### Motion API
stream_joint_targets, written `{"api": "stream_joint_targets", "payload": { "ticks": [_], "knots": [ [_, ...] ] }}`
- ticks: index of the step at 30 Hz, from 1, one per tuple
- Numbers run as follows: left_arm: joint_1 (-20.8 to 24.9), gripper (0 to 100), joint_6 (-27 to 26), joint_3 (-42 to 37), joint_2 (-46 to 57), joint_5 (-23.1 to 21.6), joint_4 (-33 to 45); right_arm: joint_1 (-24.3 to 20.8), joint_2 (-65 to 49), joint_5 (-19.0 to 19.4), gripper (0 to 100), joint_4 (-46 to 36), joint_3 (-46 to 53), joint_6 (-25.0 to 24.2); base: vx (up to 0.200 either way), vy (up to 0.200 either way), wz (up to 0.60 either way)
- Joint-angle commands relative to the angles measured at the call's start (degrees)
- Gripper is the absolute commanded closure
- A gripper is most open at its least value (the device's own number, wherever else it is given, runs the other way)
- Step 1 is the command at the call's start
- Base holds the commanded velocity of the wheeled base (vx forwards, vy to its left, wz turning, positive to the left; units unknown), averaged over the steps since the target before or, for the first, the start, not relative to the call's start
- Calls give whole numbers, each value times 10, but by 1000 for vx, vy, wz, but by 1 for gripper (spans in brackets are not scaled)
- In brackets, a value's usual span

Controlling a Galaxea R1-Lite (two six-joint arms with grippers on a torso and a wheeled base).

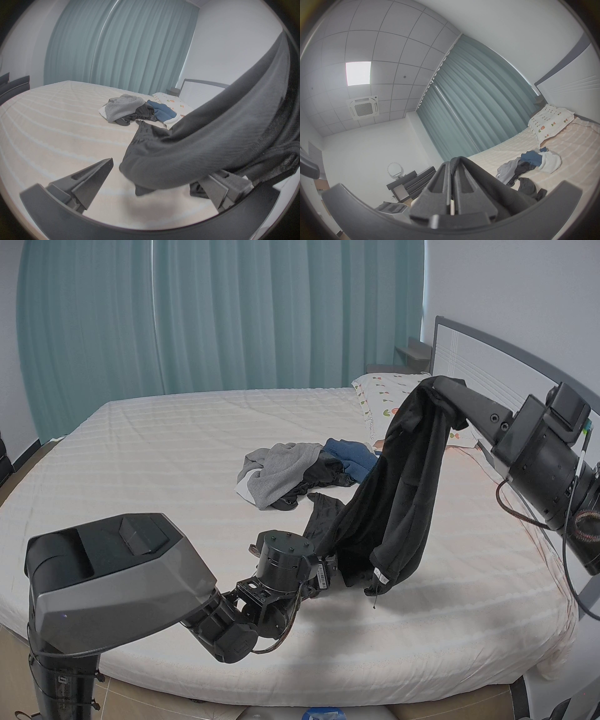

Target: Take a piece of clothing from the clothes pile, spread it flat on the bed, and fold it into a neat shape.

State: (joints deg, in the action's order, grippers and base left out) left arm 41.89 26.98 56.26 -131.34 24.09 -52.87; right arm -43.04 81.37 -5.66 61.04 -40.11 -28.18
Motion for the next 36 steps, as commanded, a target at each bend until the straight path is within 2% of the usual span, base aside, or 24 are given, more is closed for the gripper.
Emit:
{"api": "stream_joint_targets", "payload": {
  "ticks": [1,4,8,13,14,19,23,26,30,36],
  "knots": [
    [-8,0,0,2,-20,-4,-29,29,-5,12,100,0,-8,-1,0,0,0],
    [-19,0,8,16,-29,-7,-45,45,-2,21,100,3,-9,-6,0,0,0],
    [-42,0,71,62,-65,-11,-50,55,6,28,100,3,-13,-8,0,0,0],
    [-51,0,78,91,-107,-32,-51,69,22,28,100,4,-13,-8,0,0,0],
    [-51,100,79,91,-107,-32,-51,70,22,28,100,4,-13,-9,0,0,0],
    [-51,100,88,92,-106,-35,-50,89,30,35,100,4,-5,-10,0,0,0],
    [-58,100,129,95,-88,-35,-50,113,44,43,100,5,6,-53,0,0,0],
    [-66,100,154,80,-56,-36,-50,126,60,44,100,8,4,-61,0,0,0],
    [-80,100,160,43,14,-36,-49,144,85,61,100,8,8,-64,0,0,0],
    [-96,100,163,-27,148,-43,-50,165,161,61,100,23,-1,-55,0,0,0]
  ]
}}
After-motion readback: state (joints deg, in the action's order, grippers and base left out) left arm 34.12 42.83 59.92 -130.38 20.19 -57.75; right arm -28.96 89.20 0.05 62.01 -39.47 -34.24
